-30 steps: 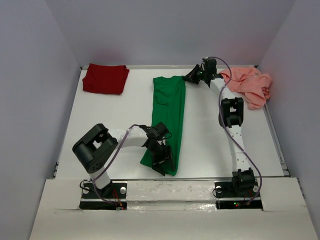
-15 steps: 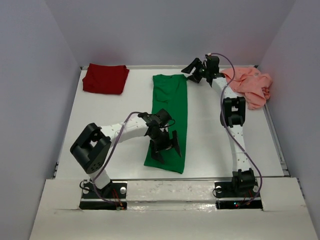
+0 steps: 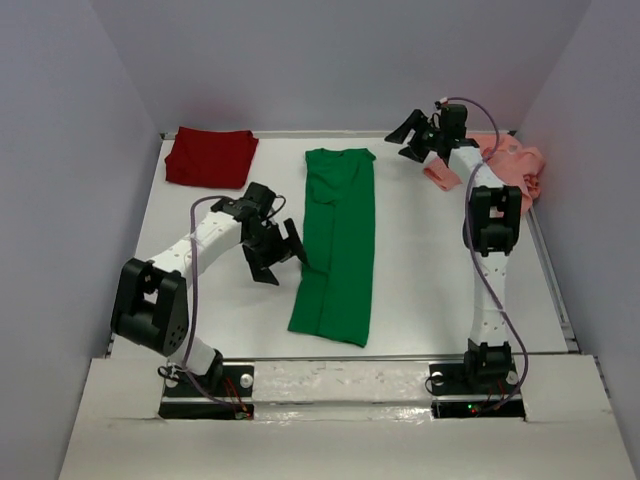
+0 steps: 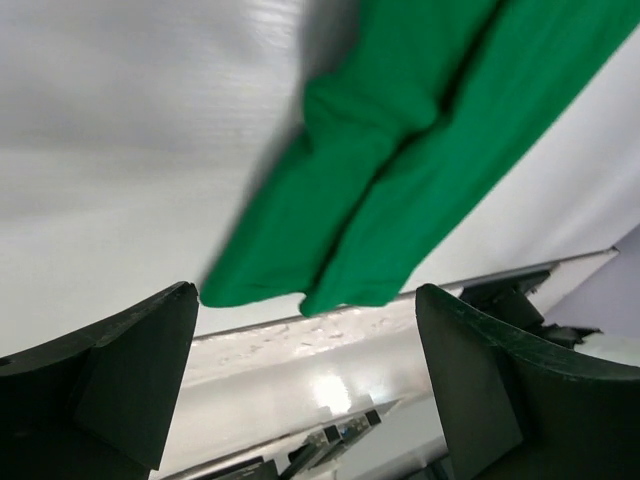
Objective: Fold and stack the t-shirts
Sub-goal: Fold the tshirt
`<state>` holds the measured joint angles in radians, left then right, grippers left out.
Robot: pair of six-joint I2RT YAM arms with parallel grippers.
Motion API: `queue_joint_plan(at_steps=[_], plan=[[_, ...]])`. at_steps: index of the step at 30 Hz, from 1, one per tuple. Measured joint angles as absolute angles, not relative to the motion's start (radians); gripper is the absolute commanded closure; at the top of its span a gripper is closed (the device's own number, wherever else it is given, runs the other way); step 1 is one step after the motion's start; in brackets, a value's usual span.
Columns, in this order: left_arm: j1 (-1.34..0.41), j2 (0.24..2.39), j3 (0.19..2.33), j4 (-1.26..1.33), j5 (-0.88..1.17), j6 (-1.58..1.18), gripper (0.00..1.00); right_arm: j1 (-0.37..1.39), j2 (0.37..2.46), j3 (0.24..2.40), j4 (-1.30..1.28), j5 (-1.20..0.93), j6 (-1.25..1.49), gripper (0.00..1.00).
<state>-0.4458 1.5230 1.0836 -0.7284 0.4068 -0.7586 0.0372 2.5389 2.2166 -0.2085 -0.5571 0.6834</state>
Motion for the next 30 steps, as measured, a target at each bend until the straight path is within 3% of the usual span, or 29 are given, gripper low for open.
queue_joint_plan(at_steps=[5, 16, 25, 30], plan=[[-0.337, 1.559, 1.085, -0.749, 0.373, -0.619, 0.01, -0.002, 2.273, 1.976, -0.263, -0.557, 0.591, 0.23], [-0.324, 1.673, 1.050, -0.703, 0.398, -0.436, 0.01, 0.047, 1.535, 1.024, -0.422, -0.624, 0.501, 0.25], [-0.324, 1.663, 1.030, -0.682, 0.411, -0.328, 0.01, 0.133, 1.157, 0.701, -0.565, -0.654, 0.588, 0.27], [-0.324, 1.577, 0.926, -0.654, 0.432, -0.313, 0.01, 0.294, 0.944, 0.557, -0.575, -0.632, 0.716, 0.29]])
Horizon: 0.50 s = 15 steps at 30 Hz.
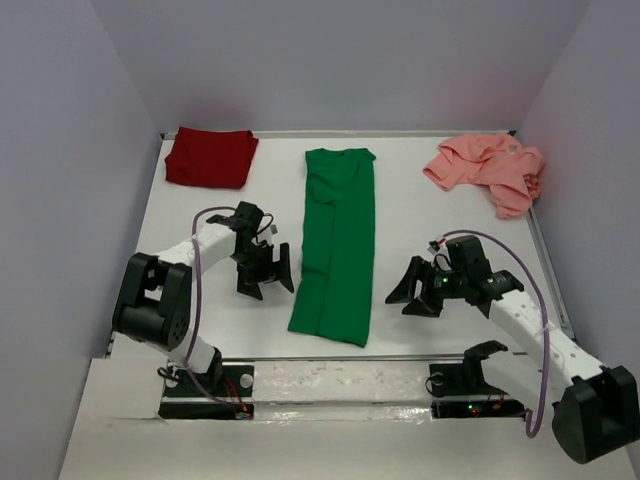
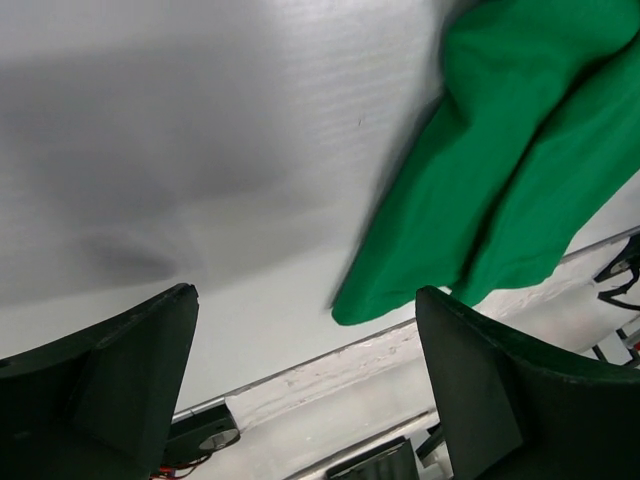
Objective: Fold and stack the t-shirts
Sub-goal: Fold the tshirt
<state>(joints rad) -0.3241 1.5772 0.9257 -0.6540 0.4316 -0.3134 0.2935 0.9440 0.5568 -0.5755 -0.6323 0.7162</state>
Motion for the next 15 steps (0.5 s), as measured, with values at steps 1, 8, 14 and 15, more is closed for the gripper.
queue_joint_plan(at_steps=[1, 8, 14, 15], plan=[[-0.324, 1.548, 0.894, -0.651, 0.437, -0.313, 0.01, 0.319, 0.914, 0.535, -0.578, -0.628, 0.740, 0.30], [-0.377, 1.449, 0.731, -0.601, 0.431, -0.354, 0.01, 0.523, 0.787, 0.392, -0.556, -0.544, 0.928, 0.31], [-0.461, 1.442, 0.719, -0.575, 0.438, -0.407, 0.01, 0.654, 0.887, 0.376, -0.465, -0.484, 1.015, 0.31], [-0.469, 1.442, 0.718, -0.570, 0.439, -0.415, 0.01, 0.673, 0.918, 0.376, -0.442, -0.472, 1.023, 0.31]])
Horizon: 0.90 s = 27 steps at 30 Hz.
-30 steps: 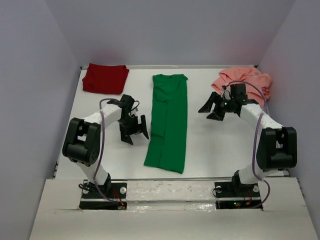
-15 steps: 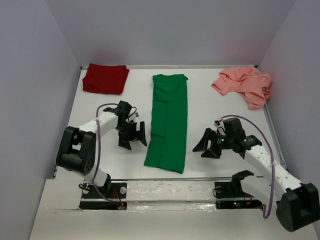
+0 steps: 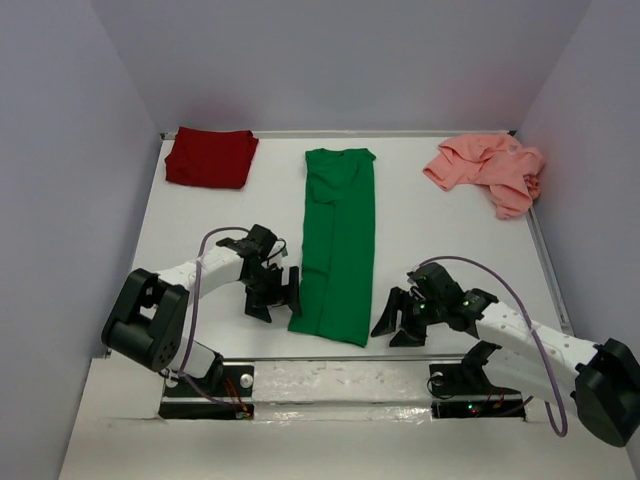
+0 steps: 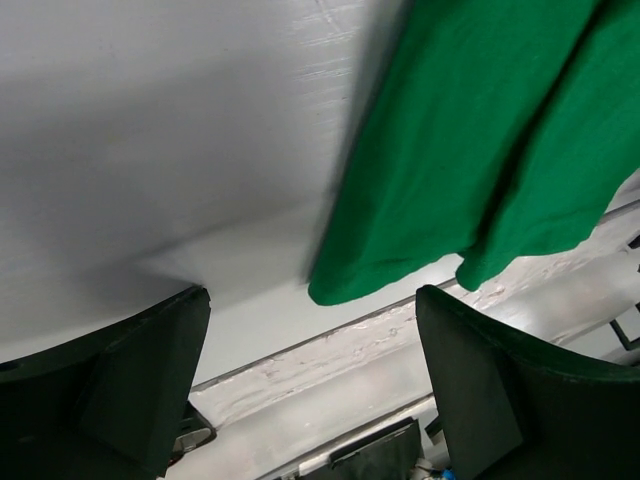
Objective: Fold and stack the t-shirts
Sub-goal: Fold the tshirt
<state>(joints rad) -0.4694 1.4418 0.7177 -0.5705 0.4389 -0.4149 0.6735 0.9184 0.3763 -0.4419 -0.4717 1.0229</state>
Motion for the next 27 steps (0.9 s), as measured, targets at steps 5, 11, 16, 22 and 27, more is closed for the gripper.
queue_joint_plan(at_steps=[5, 11, 16, 22, 27], plan=[[-0.492, 1.437, 0.711, -0.543, 0.443, -0.461, 0.01, 0.733, 1.021, 0.347, -0.297, -0.444, 1.070, 0.32], [-0.531, 1.439, 0.705, -0.504, 0.453, -0.520, 0.01, 0.761, 1.076, 0.336, -0.195, -0.411, 1.106, 0.32], [-0.537, 1.450, 0.709, -0.498, 0.463, -0.543, 0.01, 0.761, 1.104, 0.328, -0.124, -0.396, 1.134, 0.33], [-0.549, 1.475, 0.721, -0.498, 0.482, -0.556, 0.01, 0.762, 1.186, 0.339, -0.042, -0.410, 1.150, 0.39], [-0.568, 1.483, 0.721, -0.497, 0.495, -0.567, 0.01, 0.783, 1.246, 0.347, 0.006, -0.411, 1.159, 0.62]])
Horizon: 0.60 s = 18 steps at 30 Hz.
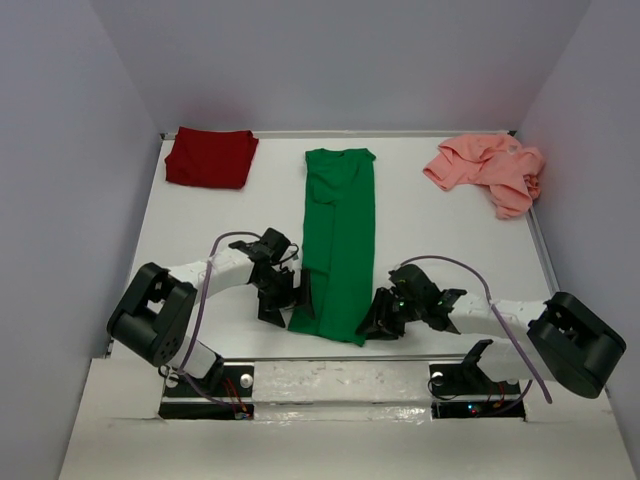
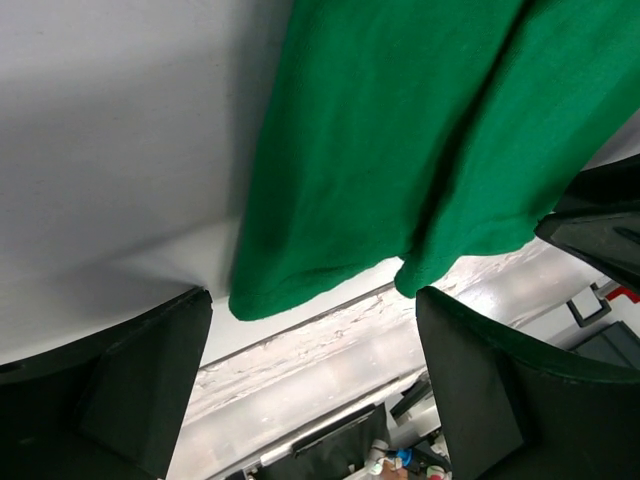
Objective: Fold and stack the t-shirts
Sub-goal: Fold the tshirt
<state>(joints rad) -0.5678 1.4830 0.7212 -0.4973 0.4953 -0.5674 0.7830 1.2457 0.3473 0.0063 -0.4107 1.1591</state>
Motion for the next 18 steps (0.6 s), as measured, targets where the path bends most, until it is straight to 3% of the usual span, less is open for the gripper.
queue_joint_plan(at_steps=[7, 10, 12, 17, 18], plan=[[-0.576, 1.484, 0.718, -0.496, 0.501, -0.583, 0.04, 0.788, 1.258, 0.350, 0.004, -0.411, 1.159, 0.62], [-0.577, 1.484, 0.717, -0.498, 0.500, -0.582, 0.14, 0.788, 1.257, 0.360, -0.017, -0.410, 1.157, 0.63], [-0.576, 1.484, 0.712, -0.498, 0.498, -0.580, 0.16, 0.787, 1.256, 0.363, -0.028, -0.409, 1.156, 0.65], [-0.577, 1.486, 0.691, -0.495, 0.506, -0.581, 0.43, 0.787, 1.256, 0.365, -0.049, -0.407, 1.153, 0.69], [-0.577, 1.488, 0.685, -0.493, 0.509, -0.581, 0.45, 0.787, 1.256, 0.366, -0.051, -0.407, 1.152, 0.69]])
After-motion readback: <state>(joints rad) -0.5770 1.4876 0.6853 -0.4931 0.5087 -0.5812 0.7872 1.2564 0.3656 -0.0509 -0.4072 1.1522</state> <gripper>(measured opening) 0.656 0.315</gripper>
